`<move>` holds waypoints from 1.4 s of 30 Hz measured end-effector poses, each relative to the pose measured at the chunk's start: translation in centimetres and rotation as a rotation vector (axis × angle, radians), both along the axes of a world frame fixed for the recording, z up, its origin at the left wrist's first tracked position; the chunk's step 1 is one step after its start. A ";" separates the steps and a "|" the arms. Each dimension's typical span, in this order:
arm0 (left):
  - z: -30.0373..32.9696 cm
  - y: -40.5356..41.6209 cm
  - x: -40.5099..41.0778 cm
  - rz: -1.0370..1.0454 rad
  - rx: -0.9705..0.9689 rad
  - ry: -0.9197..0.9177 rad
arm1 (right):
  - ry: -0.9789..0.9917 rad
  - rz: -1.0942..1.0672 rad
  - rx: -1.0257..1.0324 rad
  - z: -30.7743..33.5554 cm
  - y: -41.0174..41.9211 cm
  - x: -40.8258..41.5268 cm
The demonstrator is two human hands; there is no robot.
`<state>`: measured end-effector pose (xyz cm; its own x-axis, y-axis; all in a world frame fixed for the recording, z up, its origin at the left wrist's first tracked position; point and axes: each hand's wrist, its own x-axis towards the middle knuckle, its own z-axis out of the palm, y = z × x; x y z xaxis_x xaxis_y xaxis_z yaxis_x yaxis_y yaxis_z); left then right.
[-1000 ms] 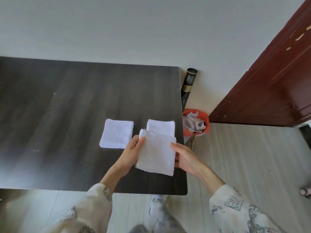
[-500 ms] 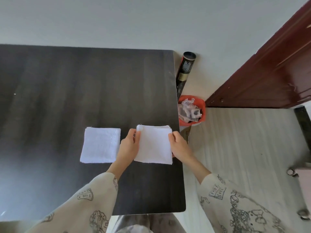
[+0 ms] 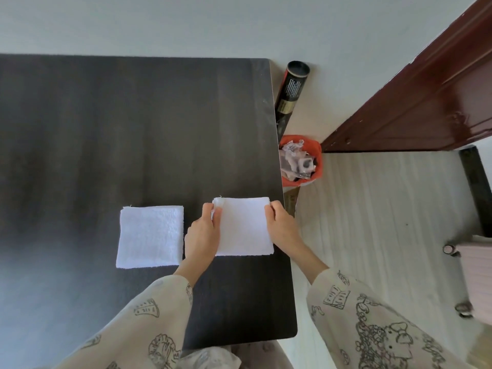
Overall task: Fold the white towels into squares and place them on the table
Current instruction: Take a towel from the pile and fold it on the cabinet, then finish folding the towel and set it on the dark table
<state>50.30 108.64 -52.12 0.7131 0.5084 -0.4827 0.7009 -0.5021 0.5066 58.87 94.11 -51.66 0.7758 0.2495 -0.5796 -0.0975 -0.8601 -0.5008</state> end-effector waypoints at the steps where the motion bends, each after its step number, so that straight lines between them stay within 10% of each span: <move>1: -0.1 0.0 0.0 0.000 -0.002 -0.002 | -0.003 0.005 -0.005 -0.1 0.0 0.0; 26: 1.5 -0.3 -1.4 0.164 0.097 -0.081 | -0.093 -0.130 -0.036 0.3 -1.6 -1.3; 30: 4.5 -1.1 -1.5 -0.021 0.124 -0.358 | -0.062 -0.281 0.061 2.8 -4.0 -3.3; 42: 9.5 -18.4 -5.8 -0.869 -0.210 -0.325 | -0.170 -0.962 0.361 9.5 -22.4 -19.4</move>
